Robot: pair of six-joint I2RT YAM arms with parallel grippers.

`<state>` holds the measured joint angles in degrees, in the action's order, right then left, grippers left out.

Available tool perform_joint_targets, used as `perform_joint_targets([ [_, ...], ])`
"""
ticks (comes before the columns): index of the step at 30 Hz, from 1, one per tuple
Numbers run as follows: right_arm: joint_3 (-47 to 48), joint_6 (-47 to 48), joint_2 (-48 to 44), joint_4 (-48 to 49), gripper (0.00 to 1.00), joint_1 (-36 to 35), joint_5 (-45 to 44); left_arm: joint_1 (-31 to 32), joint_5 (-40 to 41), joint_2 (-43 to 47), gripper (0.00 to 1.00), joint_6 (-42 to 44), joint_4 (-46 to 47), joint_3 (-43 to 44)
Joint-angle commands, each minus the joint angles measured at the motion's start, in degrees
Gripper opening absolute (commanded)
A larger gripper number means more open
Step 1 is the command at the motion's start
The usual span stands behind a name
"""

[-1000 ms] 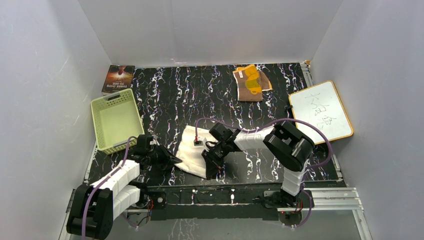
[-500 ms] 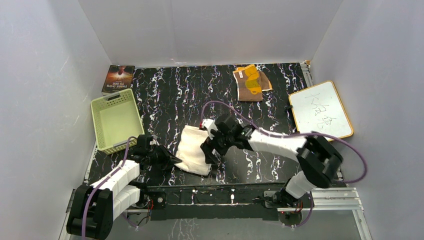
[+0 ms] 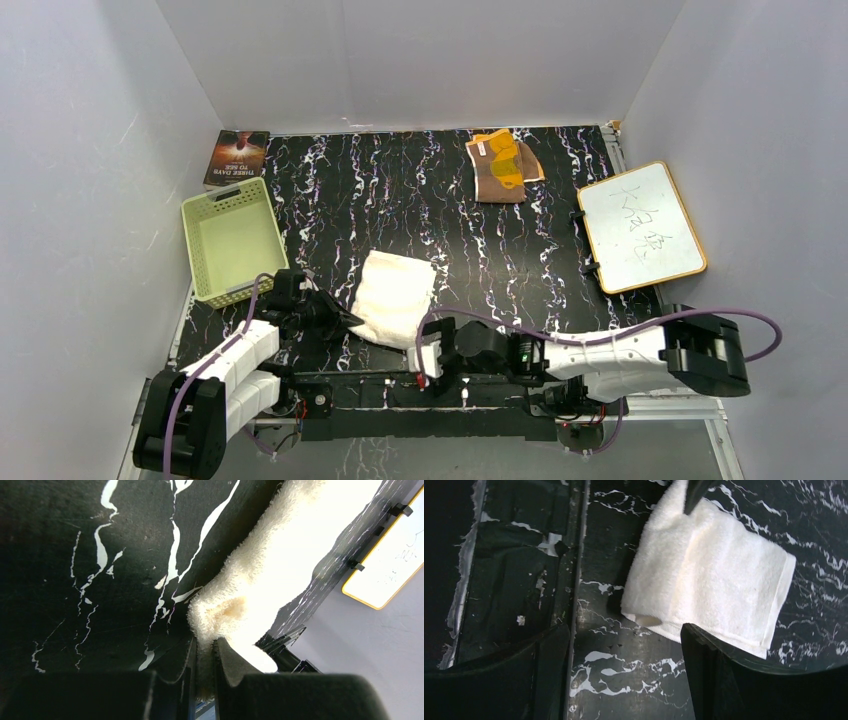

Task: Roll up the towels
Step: Roll the towel at the center of the board.

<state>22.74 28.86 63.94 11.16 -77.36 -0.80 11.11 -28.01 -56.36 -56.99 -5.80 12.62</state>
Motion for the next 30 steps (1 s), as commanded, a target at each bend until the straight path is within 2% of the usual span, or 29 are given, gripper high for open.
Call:
perform_joint_targets([
  [1, 2.68, 10.36, 4.93, 9.78, 0.79, -4.07, -4.54, -0.31, 0.51, 1.22, 0.0, -0.52, -1.05, -0.69],
  [4, 3.52, 11.36, 8.92, 12.33, 0.7, -5.02, -5.73, -0.34, 0.42, 2.44, 0.0, -1.18, -0.68, -1.63],
  [7, 4.85, 12.43, 12.23, 13.23, 0.57, -5.11, -5.27, -0.33, 0.16, 3.17, 0.0, -1.82, 0.04, -2.31],
  [9, 5.86, 12.99, 14.32, 13.65, 0.54, -5.13, -5.39, -0.31, -0.05, 3.24, 0.0, -2.03, 0.62, -2.59],
  [18, 7.95, 12.12, 20.86, 16.41, 0.54, -4.87, -7.79, -0.33, -0.8, 2.81, 0.0, -2.18, 2.2, -3.19],
  [30, 7.49, 8.38, 21.77, 15.59, 0.51, 0.26, -5.14, -0.34, -1.03, 2.42, 0.0, -2.05, 2.25, -3.83],
])
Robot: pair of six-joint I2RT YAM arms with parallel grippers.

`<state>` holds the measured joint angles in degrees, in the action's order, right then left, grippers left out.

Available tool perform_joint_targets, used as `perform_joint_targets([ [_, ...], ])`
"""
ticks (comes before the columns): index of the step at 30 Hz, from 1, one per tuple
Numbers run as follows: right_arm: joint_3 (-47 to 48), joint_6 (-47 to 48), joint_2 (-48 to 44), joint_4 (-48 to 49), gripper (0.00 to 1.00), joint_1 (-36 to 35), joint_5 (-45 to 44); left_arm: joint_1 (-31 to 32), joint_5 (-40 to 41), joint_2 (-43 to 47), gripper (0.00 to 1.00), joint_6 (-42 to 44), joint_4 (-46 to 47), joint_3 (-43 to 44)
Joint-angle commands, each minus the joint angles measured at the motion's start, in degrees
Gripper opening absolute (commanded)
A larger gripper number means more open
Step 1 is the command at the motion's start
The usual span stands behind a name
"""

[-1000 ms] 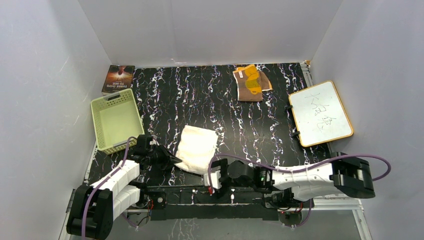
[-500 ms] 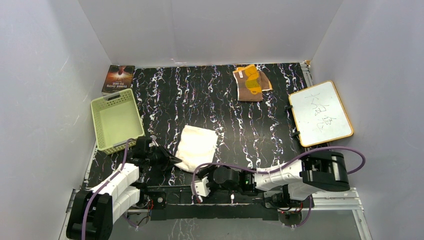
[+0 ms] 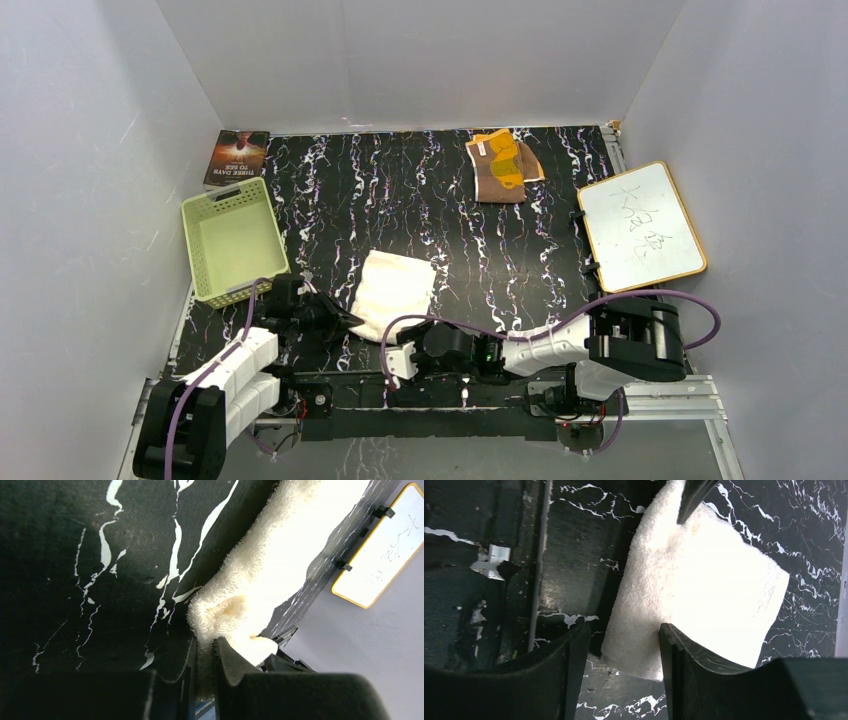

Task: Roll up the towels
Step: Roll the towel at the center of the board.

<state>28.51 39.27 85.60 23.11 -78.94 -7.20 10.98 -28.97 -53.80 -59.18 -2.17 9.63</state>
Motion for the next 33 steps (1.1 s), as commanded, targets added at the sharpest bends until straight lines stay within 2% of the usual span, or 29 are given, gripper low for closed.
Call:
perform_joint_targets([
  [1, 1.72, -2.2, 0.17, 3.36, 0.51, 2.14, 1.52, -0.23, -0.1, -0.22, 0.0, 0.14, -1.39, -0.84],
  [8, 2.32, -4.08, 2.19, 1.03, 0.48, 4.02, 5.93, -0.2, -0.27, -0.77, 0.0, 0.58, -1.56, -0.53],
  [15, 3.1, -8.49, 4.47, -2.76, 0.33, 5.06, 8.64, -0.2, -0.24, -0.22, 0.0, 0.9, -2.58, -0.29],
  [24, 4.23, -11.58, 6.07, -9.03, 0.28, 7.19, 11.68, -0.23, -0.12, 0.31, 0.0, 1.17, -3.62, -0.2],
  [26, 5.41, -12.34, 7.07, -11.2, 0.25, 7.82, 12.57, -0.18, -0.12, 0.42, 0.0, 1.25, -3.83, -0.22],
  [33, 10.62, -15.55, 9.29, -20.21, 0.0, 12.14, 21.51, -0.19, 0.06, 1.15, 0.0, 1.29, -4.75, 0.65],
])
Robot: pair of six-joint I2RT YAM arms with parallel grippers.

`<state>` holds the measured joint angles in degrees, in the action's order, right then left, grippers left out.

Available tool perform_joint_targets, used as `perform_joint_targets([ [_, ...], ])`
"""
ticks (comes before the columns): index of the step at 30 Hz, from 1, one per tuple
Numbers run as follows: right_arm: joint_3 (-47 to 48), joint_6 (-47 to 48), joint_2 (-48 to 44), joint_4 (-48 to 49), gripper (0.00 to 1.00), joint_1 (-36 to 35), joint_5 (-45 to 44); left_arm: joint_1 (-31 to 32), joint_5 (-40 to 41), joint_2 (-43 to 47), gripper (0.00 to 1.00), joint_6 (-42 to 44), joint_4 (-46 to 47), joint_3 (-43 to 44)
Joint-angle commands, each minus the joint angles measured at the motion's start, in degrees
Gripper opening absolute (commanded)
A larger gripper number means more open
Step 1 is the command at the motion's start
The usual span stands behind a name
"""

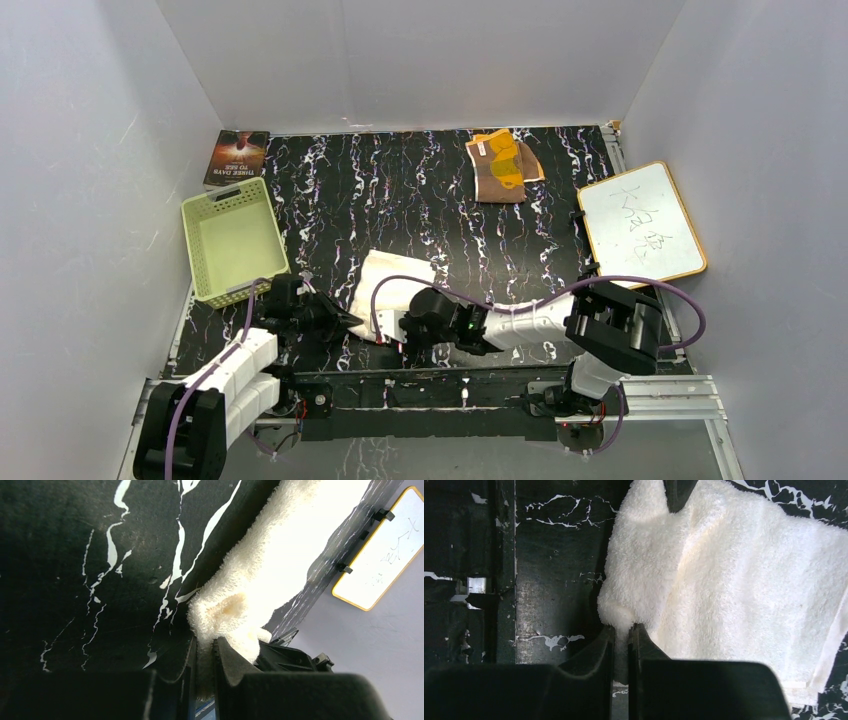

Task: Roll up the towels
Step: Roll the towel at the center of the board.

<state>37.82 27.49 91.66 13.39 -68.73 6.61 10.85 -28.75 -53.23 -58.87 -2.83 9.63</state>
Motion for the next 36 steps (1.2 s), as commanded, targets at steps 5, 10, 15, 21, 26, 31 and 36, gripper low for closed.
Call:
perform_joint_targets([
  [5, 4.46, -7.27, 3.27, -14.41, 0.0, 6.23, 16.85, -0.06, 0.98, 1.45, 0.0, 2.38, -6.67, 3.6],
  [10, 6.23, -13.52, 3.06, -13.91, 0.0, 9.67, 24.34, -0.06, 1.53, 2.85, 0.0, 3.1, -9.1, 5.88],
  [15, 7.68, -22.77, 2.91, -12.36, 0.0, 15.35, 33.94, -0.24, 2.03, 4.97, 0.05, 3.32, -12.74, 8.64],
  [21, 7.15, -35.56, 2.22, -7.38, 0.0, 20.56, 41.74, -0.47, 3.41, 7.23, 0.47, 4.47, -15.32, 12.58],
  [26, 5.56, -45.57, 2.49, -2.42, 0.0, 23.29, 42.54, -0.49, 3.64, 6.72, 0.57, 5.85, -15.57, 14.55],
  [31, 6.16, -52.75, 6.21, 1.0, 0.0, 25.36, 47.0, -0.49, 1.83, 6.06, 0.57, 6.13, -13.36, 14.41],
  [36, 6.56, -59.02, 10.67, 3.49, 0.0, 27.7, 48.89, -0.48, 0.04, 5.69, 0.57, 6.31, -11.35, 14.45],
])
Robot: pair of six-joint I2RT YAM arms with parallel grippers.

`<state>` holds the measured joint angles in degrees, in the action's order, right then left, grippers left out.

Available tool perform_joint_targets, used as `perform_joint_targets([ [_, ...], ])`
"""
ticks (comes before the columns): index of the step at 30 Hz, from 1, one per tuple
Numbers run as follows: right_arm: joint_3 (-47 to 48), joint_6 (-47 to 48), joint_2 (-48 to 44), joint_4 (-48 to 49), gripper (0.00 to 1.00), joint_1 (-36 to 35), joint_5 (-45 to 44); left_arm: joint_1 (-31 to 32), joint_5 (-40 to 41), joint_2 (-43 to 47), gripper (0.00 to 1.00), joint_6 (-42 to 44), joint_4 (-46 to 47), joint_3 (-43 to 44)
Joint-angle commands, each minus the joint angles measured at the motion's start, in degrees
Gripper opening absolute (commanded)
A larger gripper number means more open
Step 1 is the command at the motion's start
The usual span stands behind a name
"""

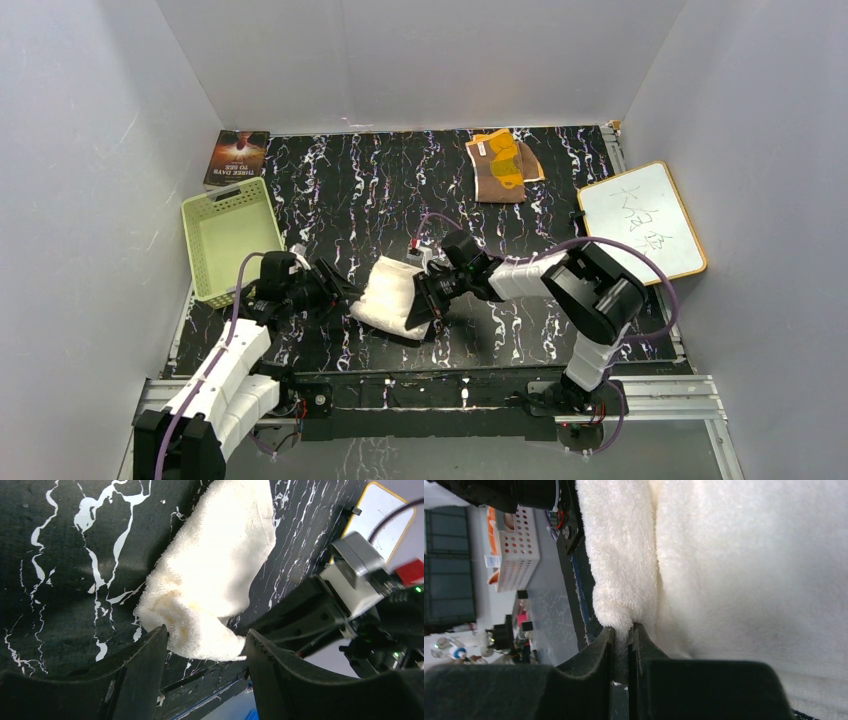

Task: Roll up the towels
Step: Roll the towel at the center of the board.

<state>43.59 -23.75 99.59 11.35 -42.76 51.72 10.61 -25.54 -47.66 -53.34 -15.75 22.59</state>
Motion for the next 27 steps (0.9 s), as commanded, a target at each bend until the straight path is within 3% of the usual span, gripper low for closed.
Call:
perform_joint_targets([
  [1, 0.72, -9.82, 3.64, 6.33, 0.0, 2.36, 4.32, -0.24, -3.53, 0.18, 0.57, 0.81, 1.96, 1.46],
  [7, 0.29, -20.61, 8.39, 10.81, 0.0, 4.08, 4.31, -0.24, -8.66, -0.83, 0.57, -0.57, 7.12, 0.29],
  [13, 0.88, -22.55, 10.44, 6.12, 0.0, 4.31, -2.44, -0.07, -13.31, -0.99, 0.49, -6.37, 15.71, -4.62],
  [19, 1.88, -21.2, 12.49, 1.18, 0.0, 4.35, -5.31, 0.13, -17.03, -5.8, 0.23, -7.83, 25.0, -6.8],
  [24, 2.59, -20.22, 13.13, -0.66, 0.0, 4.35, -6.09, 0.92, -18.64, -11.42, 0.18, -9.57, 37.11, -9.83],
  [27, 2.81, -19.24, 13.34, -2.2, 0.0, 4.31, -6.92, 1.16, -18.41, -14.04, 0.17, -9.43, 39.7, -10.4],
])
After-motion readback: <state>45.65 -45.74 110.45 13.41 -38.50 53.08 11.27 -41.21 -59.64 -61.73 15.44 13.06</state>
